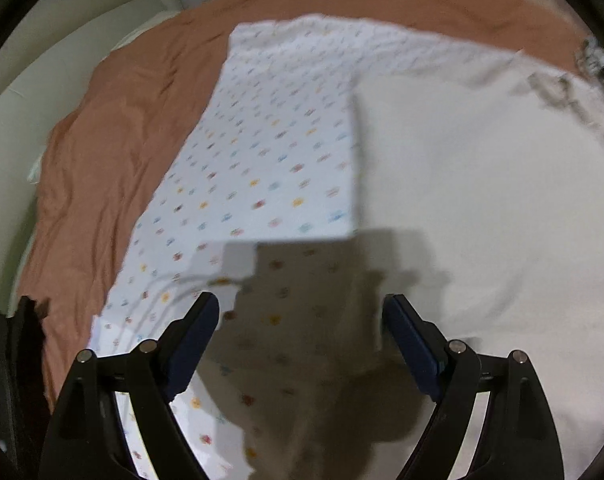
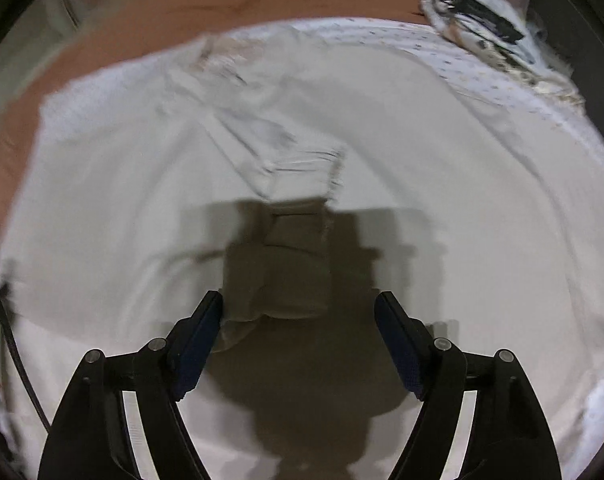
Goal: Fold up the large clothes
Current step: 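Fold the held cuff across the jacket body with the right gripper, then release the cuff and raise both grippers away from the jacket, then grasp the other sleeve with the right gripper and lift it, then fold the held sleeve over the jacket body with the right gripper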
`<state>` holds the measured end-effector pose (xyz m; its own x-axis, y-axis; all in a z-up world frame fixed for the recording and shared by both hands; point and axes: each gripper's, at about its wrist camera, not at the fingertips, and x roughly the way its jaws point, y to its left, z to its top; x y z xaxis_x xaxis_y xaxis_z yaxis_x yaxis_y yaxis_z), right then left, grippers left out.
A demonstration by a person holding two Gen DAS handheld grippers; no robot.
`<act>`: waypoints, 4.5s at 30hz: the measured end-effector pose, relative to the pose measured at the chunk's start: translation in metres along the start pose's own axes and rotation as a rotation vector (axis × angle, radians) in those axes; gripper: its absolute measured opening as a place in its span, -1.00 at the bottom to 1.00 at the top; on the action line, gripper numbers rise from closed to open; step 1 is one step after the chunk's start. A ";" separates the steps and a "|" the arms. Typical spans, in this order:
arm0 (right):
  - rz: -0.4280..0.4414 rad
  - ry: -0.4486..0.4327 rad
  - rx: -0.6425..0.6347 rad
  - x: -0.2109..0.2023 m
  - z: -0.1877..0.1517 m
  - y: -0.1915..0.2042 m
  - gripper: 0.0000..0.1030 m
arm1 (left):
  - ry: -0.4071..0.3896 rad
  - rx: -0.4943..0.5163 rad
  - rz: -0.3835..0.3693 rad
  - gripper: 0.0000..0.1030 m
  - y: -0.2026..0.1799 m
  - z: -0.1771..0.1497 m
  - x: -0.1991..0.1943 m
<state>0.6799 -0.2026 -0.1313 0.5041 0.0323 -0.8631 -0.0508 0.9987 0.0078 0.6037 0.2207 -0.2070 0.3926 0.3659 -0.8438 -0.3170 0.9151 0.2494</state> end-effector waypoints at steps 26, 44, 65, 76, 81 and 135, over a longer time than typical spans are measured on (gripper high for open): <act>-0.004 -0.340 0.000 -0.198 -0.138 -0.038 0.79 | -0.331 -0.025 -0.256 0.77 -0.021 -0.031 -0.225; 0.029 -0.462 0.091 -0.309 -0.257 -0.121 1.00 | -0.419 0.022 -0.434 1.00 -0.092 -0.083 -0.371; 0.087 -0.532 0.289 -0.344 -0.332 -0.261 1.00 | -0.506 0.254 -0.494 1.00 -0.243 -0.126 -0.475; 0.092 -0.490 0.430 -0.296 -0.301 -0.320 1.00 | -0.474 0.335 -0.518 1.00 -0.302 -0.116 -0.437; 0.114 -0.445 0.499 -0.258 -0.274 -0.342 0.82 | -0.460 0.334 -0.506 1.00 -0.316 -0.102 -0.407; 0.117 -0.685 0.299 -0.276 -0.111 -0.226 -1.00 | -0.280 -0.098 -0.590 0.83 -0.143 -0.040 -0.192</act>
<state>0.4569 -0.4419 0.0489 0.9380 0.0591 -0.3416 0.0497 0.9523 0.3010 0.5395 0.0127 -0.0994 0.7301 -0.1498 -0.6667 -0.0519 0.9607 -0.2727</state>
